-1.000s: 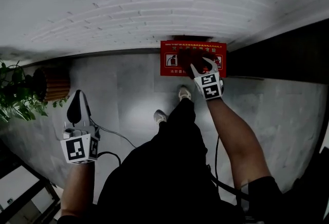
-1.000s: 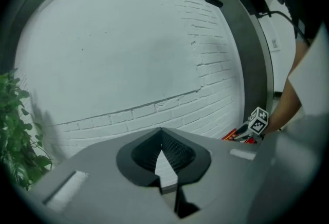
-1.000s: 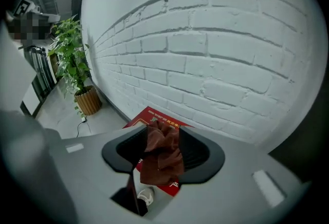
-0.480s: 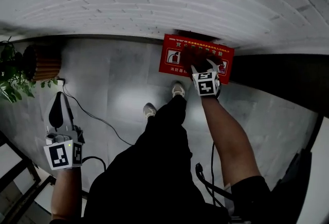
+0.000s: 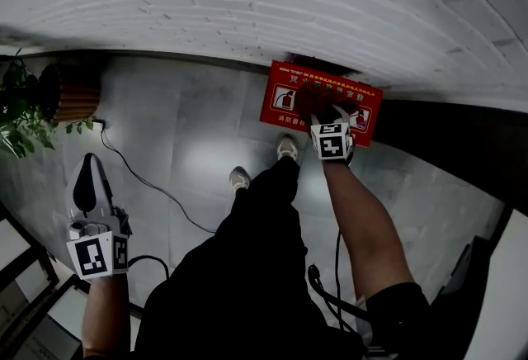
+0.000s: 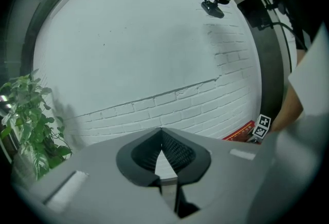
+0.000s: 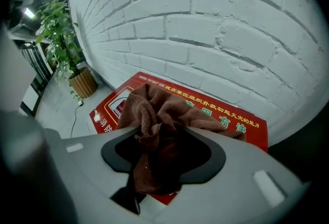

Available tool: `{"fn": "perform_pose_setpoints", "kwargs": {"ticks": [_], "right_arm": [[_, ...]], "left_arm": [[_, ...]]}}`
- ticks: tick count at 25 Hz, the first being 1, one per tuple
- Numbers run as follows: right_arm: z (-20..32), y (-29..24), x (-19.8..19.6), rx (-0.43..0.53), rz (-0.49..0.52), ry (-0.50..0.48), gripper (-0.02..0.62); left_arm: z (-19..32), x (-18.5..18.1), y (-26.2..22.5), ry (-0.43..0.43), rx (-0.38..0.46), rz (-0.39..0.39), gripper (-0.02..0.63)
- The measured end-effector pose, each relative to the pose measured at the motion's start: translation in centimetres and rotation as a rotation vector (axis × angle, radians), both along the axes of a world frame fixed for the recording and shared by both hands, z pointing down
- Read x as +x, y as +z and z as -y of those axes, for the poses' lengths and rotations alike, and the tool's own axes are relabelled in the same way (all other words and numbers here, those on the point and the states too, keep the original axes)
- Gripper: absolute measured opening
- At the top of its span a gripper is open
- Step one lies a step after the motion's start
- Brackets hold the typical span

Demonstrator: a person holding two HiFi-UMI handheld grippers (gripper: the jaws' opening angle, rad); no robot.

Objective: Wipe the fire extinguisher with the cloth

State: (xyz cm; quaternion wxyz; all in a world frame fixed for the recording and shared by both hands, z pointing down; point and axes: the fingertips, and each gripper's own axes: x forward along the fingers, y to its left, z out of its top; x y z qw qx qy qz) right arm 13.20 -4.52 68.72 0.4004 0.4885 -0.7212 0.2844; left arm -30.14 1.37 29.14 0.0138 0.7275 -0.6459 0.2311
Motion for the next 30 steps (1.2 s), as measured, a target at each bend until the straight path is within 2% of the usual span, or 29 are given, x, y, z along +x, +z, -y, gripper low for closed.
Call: {"fn": "perform_pose_setpoints", "kwargs": {"ticks": [2, 5, 8, 12, 19, 24, 30], "right_arm": [[-0.1, 0.0, -0.4, -0.005, 0.007, -0.011, 0.162], [-0.2, -0.1, -0.4, -0.013, 0.025, 0.0, 0.133], [0.7, -1.1, -1.0, 0.021, 0.022, -0.049, 0.103], [3.0, -2.2, -3.3, 0.067, 0.048, -0.11, 0.095], [6.4, -2.5, -10.4, 0.095, 0.078, -0.234, 0.092], [8.7, -2.1, -11.6, 0.094, 0.054, -0.259, 0.091], [8.8, -0.4, -11.9, 0.048, 0.064, -0.25, 0.087]], "left_arm": [[0.1, 0.3, 0.1, 0.006, 0.0, 0.0, 0.0], [0.3, 0.6, 0.1, 0.006, 0.009, -0.012, 0.0], [0.1, 0.4, -0.2, -0.016, 0.019, -0.026, 0.0], [-0.8, -0.5, -0.1, -0.037, 0.009, -0.013, 0.0], [-2.5, -2.8, -0.8, -0.101, 0.01, 0.015, 0.0], [-3.8, -5.0, -0.7, -0.193, 0.01, -0.009, 0.0], [-3.7, -5.9, -2.1, -0.21, 0.032, 0.015, 0.0]]}}
